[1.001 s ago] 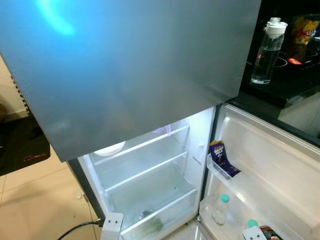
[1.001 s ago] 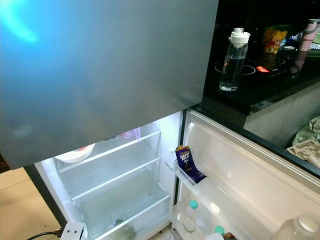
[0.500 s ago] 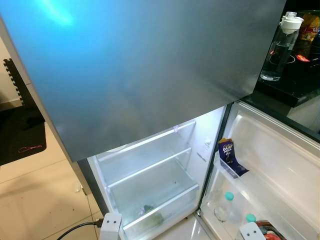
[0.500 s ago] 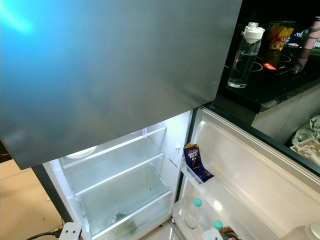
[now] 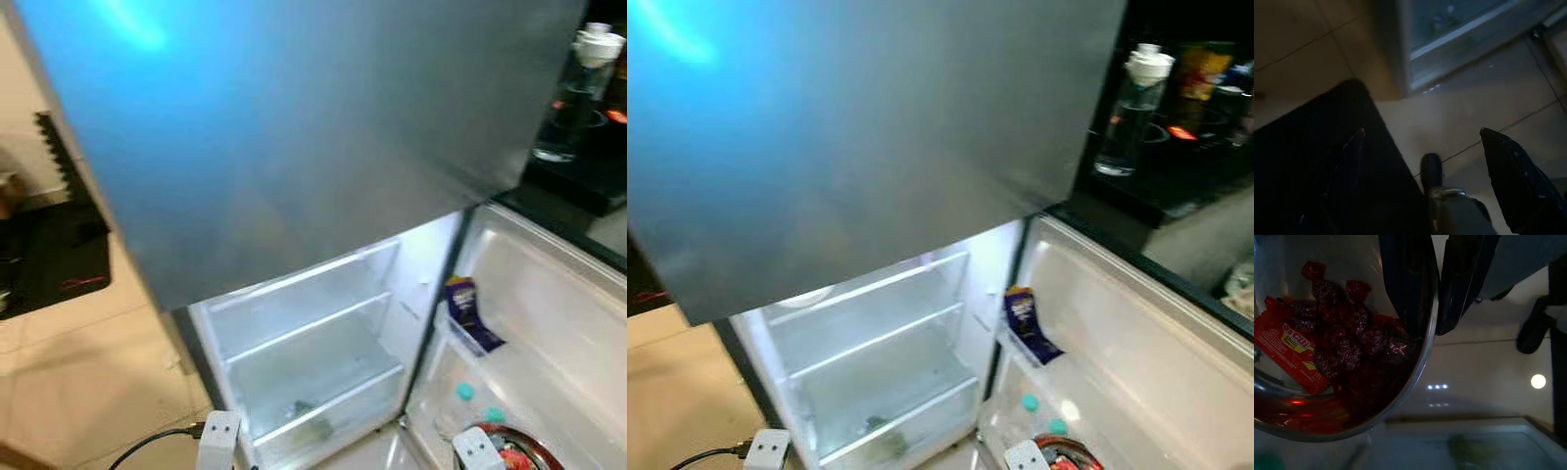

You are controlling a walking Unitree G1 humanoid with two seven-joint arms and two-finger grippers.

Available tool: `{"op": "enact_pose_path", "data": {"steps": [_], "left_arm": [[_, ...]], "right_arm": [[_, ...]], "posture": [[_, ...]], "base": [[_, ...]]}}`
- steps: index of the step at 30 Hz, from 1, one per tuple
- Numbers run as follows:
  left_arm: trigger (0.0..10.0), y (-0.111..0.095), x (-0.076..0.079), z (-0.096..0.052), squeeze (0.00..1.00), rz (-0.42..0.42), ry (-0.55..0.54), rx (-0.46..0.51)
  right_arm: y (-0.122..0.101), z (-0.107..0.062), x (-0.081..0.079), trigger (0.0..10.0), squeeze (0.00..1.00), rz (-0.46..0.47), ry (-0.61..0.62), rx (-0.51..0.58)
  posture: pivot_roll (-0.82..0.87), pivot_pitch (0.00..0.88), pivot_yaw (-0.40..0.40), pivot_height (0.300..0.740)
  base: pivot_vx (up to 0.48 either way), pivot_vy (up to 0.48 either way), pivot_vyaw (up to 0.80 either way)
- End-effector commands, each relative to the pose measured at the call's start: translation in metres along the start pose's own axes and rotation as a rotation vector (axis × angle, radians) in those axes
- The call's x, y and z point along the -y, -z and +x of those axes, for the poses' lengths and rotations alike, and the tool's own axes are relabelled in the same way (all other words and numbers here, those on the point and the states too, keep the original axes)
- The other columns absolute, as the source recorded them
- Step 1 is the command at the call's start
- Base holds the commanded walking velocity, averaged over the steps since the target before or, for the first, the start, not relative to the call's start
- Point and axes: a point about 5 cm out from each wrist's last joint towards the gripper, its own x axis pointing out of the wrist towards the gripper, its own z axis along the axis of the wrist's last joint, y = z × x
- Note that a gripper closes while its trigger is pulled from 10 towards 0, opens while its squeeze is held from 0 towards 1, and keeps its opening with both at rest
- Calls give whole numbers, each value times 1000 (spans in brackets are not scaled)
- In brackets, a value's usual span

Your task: Restocking fridge

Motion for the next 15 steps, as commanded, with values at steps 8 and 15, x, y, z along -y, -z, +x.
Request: {"op": "enact_pose_path", "data": {"steps": [8, 15], "left_arm": [[10000, 6, -4, -2, 0, 12, -5, -21], [10000, 7, -3, -2, 0, 17, -4, -22]], "right_arm": [[-1, 0, 0, 10000, 0, -12, -3, 12], [2, -1, 4, 10000, 0, 34, 45, 2]], "posture": [[-115, 98, 9, 740], [-114, 89, 11, 740]], "base": [[0, 0, 800], [0, 0, 343]]}}
